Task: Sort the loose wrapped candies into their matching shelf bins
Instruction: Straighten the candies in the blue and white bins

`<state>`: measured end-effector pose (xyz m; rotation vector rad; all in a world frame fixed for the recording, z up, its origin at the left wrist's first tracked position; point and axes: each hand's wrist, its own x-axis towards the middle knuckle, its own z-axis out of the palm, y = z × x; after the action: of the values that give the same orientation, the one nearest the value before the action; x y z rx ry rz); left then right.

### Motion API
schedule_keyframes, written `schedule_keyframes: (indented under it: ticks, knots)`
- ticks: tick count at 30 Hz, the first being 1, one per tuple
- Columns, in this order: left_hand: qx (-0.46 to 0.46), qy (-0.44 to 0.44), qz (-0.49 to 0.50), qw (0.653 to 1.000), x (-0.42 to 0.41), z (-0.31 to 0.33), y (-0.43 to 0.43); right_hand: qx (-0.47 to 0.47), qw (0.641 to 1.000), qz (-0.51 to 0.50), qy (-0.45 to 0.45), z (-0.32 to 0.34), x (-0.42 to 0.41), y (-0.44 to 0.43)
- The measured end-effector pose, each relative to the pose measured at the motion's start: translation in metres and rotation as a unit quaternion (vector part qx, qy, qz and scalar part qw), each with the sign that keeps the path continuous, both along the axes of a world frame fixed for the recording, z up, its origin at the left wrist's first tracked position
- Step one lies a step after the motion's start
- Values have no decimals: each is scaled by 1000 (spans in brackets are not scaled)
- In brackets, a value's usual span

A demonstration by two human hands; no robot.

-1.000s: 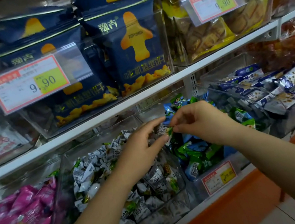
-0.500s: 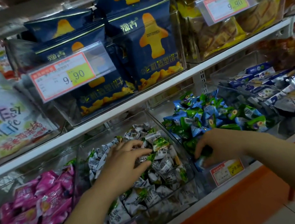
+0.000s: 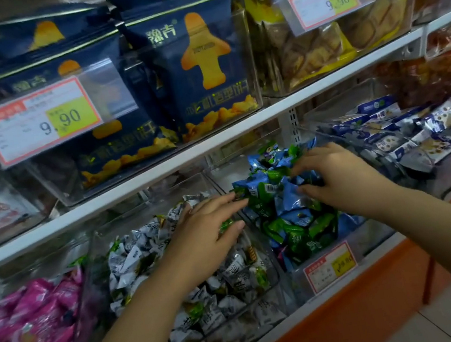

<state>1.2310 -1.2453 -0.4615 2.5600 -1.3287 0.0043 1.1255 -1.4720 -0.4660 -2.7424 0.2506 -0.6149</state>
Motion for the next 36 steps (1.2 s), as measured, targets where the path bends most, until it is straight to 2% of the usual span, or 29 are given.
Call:
schedule_keyframes:
  ticks: [2,4,6,8,19,25,36]
  knots:
    - [7,4,-6,1000,1,-5,-3,47,996,75,12,7,2,13]
    - [-4,15,-6,1000,2,-8,-3,71,978,160,115,6,6,28]
    - [-11,23,-4,1000,3,-8,-4,71,953,202,215,-6,12,35]
    - [-13,34,-4,999,3,-7,-3,68,943,195,260,-18,17,35]
    - [-20,51,-15,998,6,-7,-2,47,921,169,347,-34,41,25]
    - [-7,43,-16,999,5,-5,-3,-4,923,169,345,-43,46,27]
    - [-17,47,-15,999,6,-6,-3,47,949,184,252,-33,29,17]
